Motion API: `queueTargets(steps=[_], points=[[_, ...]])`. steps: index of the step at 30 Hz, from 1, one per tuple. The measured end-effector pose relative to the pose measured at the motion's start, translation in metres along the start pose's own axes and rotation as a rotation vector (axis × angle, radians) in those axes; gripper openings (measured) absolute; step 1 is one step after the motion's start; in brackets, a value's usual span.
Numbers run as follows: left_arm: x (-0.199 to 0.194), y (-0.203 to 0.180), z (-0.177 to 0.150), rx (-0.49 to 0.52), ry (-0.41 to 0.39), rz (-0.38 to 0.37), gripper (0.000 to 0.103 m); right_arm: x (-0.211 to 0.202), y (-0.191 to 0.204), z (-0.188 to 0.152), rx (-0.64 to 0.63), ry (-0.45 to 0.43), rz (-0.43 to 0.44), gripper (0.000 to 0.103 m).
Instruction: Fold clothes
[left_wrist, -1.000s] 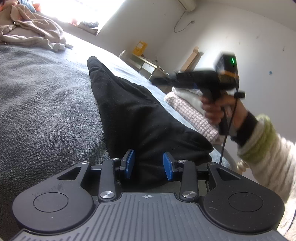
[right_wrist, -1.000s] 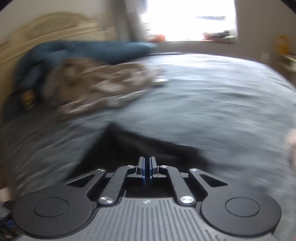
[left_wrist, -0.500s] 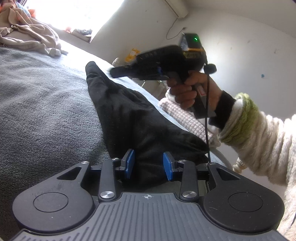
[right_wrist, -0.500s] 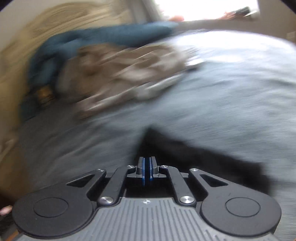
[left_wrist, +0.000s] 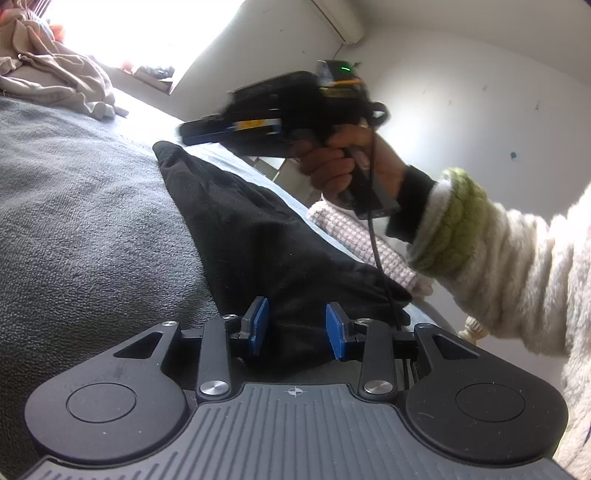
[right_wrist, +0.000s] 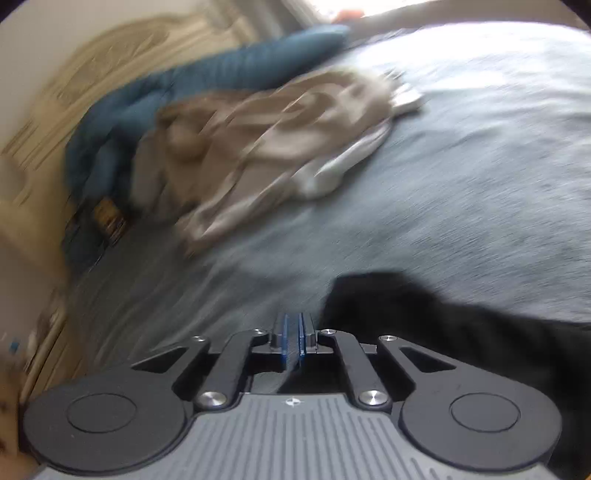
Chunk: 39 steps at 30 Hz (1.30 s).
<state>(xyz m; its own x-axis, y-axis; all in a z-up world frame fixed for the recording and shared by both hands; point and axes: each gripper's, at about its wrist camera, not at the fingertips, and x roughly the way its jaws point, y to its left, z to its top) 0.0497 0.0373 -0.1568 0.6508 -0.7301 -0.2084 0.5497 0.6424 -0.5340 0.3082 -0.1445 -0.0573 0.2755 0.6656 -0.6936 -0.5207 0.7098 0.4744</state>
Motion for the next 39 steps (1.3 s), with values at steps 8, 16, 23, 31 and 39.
queueTargets(steps=[8, 16, 23, 31, 39], points=[[-0.003, -0.002, -0.001, -0.004, 0.003, 0.0, 0.035, -0.027, -0.06, 0.017, 0.317, -0.284, -0.073, 0.007], [0.0, -0.001, 0.004, -0.005, 0.021, 0.013, 0.035, -0.075, -0.059, -0.023, 0.165, -0.056, -0.135, 0.011], [0.002, -0.008, 0.01, -0.006, 0.065, 0.066, 0.035, -0.097, -0.128, -0.022, 0.407, -0.344, -0.235, 0.006], [0.001, -0.014, 0.012, 0.008, 0.098, 0.094, 0.035, -0.084, -0.095, -0.032, 0.222, -0.116, -0.011, 0.014], [0.003, -0.024, 0.015, 0.048, 0.133, 0.139, 0.035, -0.107, -0.142, -0.031, 0.387, -0.332, -0.137, 0.007]])
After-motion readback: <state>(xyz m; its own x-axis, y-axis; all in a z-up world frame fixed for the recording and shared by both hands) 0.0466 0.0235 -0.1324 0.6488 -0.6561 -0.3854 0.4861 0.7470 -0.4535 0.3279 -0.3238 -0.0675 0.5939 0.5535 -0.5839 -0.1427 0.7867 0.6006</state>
